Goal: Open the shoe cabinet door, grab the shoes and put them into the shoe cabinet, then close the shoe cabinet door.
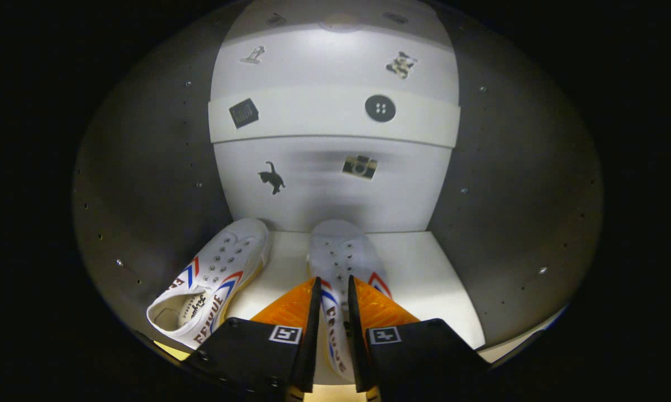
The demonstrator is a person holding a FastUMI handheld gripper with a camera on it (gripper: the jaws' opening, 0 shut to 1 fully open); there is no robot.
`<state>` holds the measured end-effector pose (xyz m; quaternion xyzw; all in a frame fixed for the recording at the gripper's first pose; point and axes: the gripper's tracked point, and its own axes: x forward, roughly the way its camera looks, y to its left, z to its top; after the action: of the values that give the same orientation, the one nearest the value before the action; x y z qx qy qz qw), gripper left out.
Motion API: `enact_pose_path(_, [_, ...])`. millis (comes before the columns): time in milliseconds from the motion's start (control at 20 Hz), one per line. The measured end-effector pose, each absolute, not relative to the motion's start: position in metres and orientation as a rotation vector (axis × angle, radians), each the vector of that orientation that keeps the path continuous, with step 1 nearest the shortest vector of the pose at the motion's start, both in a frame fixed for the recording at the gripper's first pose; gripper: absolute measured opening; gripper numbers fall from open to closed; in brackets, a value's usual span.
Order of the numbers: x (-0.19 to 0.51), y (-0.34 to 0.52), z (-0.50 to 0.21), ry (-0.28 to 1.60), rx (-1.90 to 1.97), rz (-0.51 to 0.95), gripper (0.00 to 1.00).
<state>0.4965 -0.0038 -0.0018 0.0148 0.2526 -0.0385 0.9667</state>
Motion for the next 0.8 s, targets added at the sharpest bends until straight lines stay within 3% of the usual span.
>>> enact_pose_path(50, [0.491, 0.001, 0.005, 0.496, 0.035, -0.063, 0.38])
enact_pose_path(250, [0.450, 0.013, 0.035, 0.412, 0.006, -0.049, 0.99])
enact_pose_path(800, [0.238, 0.057, 0.132, 0.038, -0.057, 0.022, 0.98])
